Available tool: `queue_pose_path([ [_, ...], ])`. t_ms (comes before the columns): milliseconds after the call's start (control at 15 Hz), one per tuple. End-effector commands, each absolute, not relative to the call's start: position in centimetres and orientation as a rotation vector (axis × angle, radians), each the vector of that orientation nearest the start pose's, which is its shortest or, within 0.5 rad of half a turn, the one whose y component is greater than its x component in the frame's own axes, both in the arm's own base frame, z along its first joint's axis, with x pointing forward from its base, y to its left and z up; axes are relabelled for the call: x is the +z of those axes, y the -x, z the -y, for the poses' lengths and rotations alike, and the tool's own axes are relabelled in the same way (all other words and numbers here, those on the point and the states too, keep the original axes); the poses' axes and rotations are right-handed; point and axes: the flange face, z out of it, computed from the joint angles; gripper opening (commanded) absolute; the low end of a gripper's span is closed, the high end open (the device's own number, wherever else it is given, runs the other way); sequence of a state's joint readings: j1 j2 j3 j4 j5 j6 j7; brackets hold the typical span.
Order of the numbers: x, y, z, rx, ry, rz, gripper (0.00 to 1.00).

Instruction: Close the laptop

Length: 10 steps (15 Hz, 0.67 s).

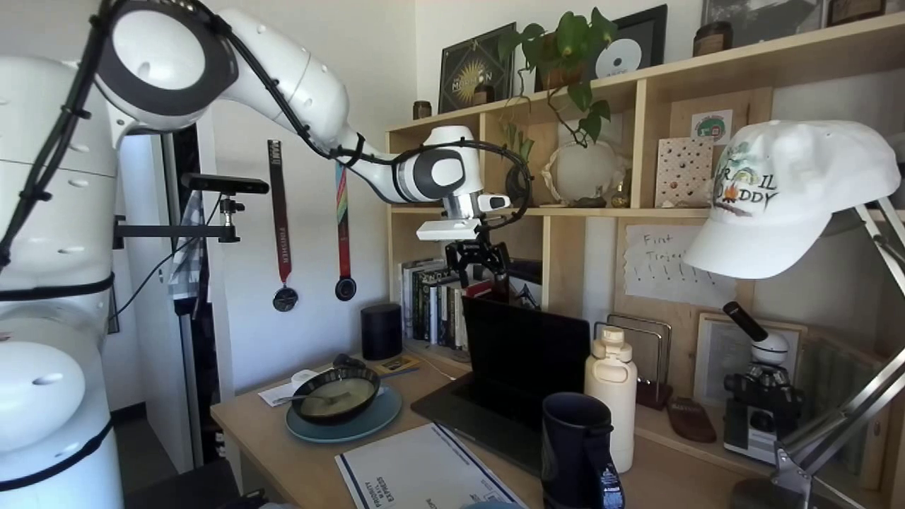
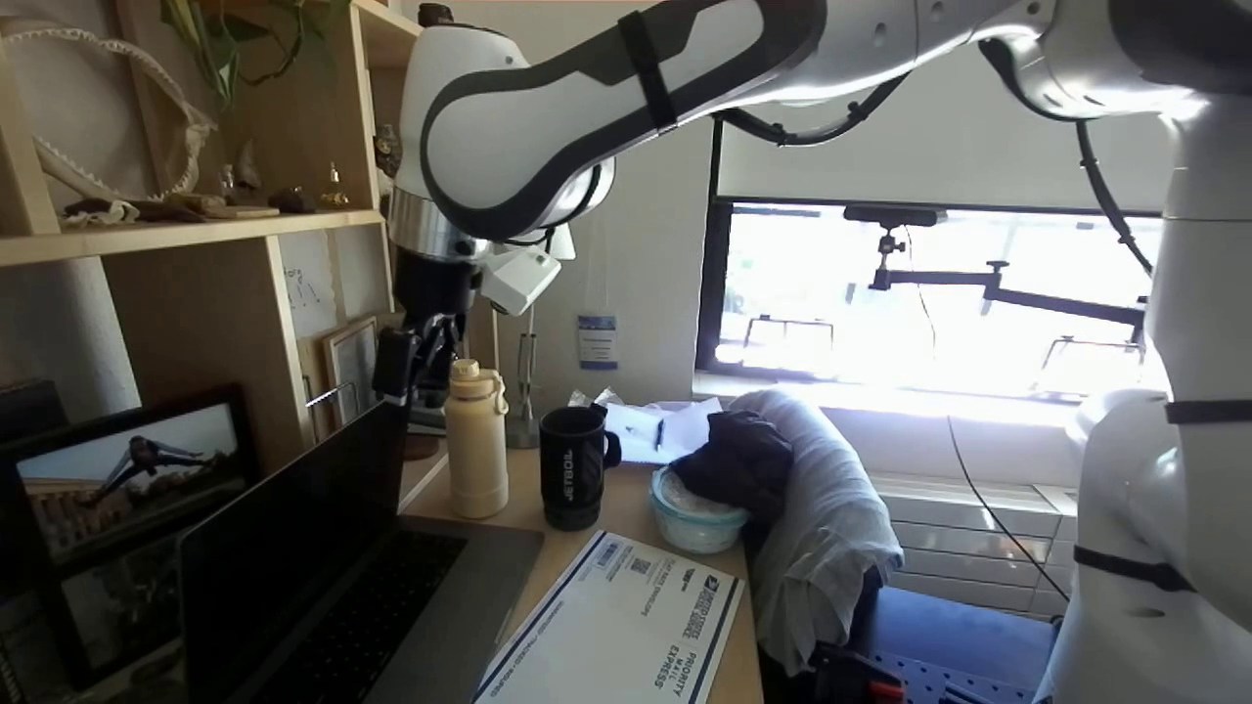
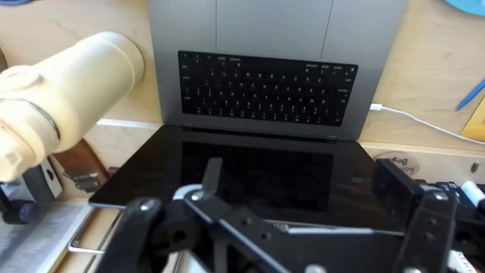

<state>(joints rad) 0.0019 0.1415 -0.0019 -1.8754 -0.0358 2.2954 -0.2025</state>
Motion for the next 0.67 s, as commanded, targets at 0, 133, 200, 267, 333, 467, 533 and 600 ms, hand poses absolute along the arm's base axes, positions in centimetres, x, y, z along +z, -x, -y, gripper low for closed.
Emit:
queue_pose_path([
  [0, 46.6, -65.7, -1.0, -0.551, 3.133, 0.446, 1.0],
  [133, 46.4, -66.9, -1.5, -0.599, 3.123, 0.452, 1.0],
  [200, 46.2, -67.5, -1.7, -0.618, 3.125, 0.45, 1.0],
  [267, 46.0, -68.0, -1.8, -0.637, 3.121, 0.45, 1.0],
  [333, 45.8, -68.4, -1.9, -0.657, 3.122, 0.444, 1.0],
  [467, 45.1, -69.0, -1.9, -0.695, 3.119, 0.435, 1.0],
  [533, 44.6, -69.3, -1.9, -0.71, 3.116, 0.447, 1.0],
  [600, 44.1, -69.5, -2.0, -0.726, 3.112, 0.454, 1.0],
])
